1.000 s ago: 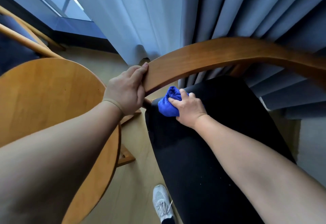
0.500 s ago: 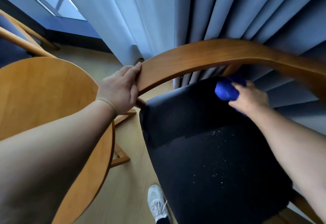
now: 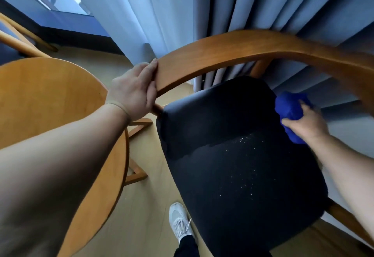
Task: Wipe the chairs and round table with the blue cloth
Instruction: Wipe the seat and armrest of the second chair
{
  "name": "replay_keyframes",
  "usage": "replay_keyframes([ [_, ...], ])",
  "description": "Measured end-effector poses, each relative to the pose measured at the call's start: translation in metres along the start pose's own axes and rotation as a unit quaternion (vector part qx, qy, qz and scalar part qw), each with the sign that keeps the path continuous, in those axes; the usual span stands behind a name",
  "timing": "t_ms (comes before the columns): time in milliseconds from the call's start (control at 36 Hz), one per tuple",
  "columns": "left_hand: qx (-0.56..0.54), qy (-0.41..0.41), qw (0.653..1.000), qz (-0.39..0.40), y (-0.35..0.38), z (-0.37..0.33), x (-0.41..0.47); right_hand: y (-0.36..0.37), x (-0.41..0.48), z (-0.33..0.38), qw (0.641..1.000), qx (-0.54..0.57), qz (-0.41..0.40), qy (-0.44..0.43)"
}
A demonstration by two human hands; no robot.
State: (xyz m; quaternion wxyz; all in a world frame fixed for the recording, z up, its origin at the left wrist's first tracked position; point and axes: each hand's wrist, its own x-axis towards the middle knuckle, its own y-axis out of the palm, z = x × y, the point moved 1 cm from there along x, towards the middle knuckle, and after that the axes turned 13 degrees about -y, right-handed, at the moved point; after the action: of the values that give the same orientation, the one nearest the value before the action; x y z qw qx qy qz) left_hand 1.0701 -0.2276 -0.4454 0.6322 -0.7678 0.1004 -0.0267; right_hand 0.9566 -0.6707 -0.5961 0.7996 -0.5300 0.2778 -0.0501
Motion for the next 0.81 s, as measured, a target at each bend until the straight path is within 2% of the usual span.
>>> replay_keyframes([
  [139,0.084,0.074,0.993,0.031,-0.002,0.001,-0.002,0.002,-0.004,0.006,1.0,-0.008,-0.001,0.015],
  [278,0.103,0.148,0.982,0.055,-0.006,-0.001,0.002,-0.002,-0.009,0.014,0.999,0.008,0.004,0.041],
  [417,0.149,0.262,0.948,0.099,-0.008,0.003,0.012,0.002,-0.02,0.027,0.997,-0.004,-0.021,0.072],
  [528,0.172,0.32,0.925,0.108,-0.007,0.004,0.015,0.02,-0.033,0.038,0.995,-0.005,-0.047,0.084],
  [806,0.178,0.378,0.905,0.084,-0.003,0.007,0.017,0.051,-0.067,0.062,0.992,0.004,-0.079,0.095],
])
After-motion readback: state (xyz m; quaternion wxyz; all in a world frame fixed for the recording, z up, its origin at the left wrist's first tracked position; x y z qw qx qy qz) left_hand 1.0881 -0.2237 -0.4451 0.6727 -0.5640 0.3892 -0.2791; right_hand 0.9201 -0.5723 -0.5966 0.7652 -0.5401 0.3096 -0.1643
